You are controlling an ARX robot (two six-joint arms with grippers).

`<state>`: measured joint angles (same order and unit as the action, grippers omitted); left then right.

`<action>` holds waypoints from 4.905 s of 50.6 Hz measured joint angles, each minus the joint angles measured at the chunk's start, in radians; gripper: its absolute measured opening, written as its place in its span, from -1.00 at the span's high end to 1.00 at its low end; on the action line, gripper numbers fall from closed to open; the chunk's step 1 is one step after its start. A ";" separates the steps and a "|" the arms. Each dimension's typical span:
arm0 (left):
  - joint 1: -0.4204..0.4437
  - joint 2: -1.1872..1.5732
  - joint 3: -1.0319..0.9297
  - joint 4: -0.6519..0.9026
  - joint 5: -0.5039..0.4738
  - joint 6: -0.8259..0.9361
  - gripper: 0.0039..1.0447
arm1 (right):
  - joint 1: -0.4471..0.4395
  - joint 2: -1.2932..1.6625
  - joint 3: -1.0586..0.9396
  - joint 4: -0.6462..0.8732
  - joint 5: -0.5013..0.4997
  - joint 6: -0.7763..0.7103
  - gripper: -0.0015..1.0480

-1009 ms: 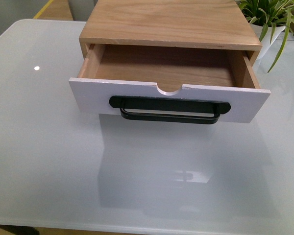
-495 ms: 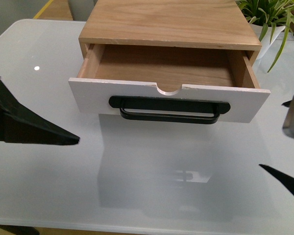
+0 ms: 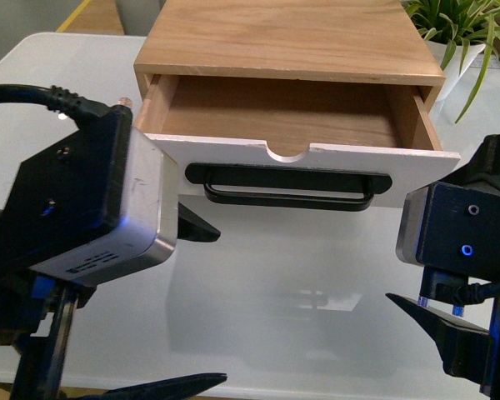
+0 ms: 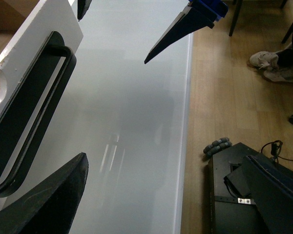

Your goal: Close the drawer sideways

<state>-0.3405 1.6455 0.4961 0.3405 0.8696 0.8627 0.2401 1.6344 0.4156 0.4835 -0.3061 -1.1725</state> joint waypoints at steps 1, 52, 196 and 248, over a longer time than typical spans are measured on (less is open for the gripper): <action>-0.004 0.013 0.008 0.005 -0.002 -0.002 -0.84 | 0.003 0.006 0.004 0.001 -0.002 0.000 -0.83; -0.024 0.235 0.221 0.022 -0.043 -0.063 -0.84 | 0.053 0.109 0.093 0.008 -0.018 -0.022 -0.83; -0.045 0.586 0.736 0.063 -0.375 -0.344 -0.84 | -0.008 0.463 0.515 0.112 0.105 0.097 -0.83; 0.257 -0.471 -0.137 0.473 -0.911 -0.844 -0.20 | -0.233 -0.663 -0.226 0.301 0.309 1.071 -0.08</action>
<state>-0.0830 1.1748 0.3595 0.8135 -0.0410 0.0185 0.0067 0.9714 0.1894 0.7849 0.0029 -0.1017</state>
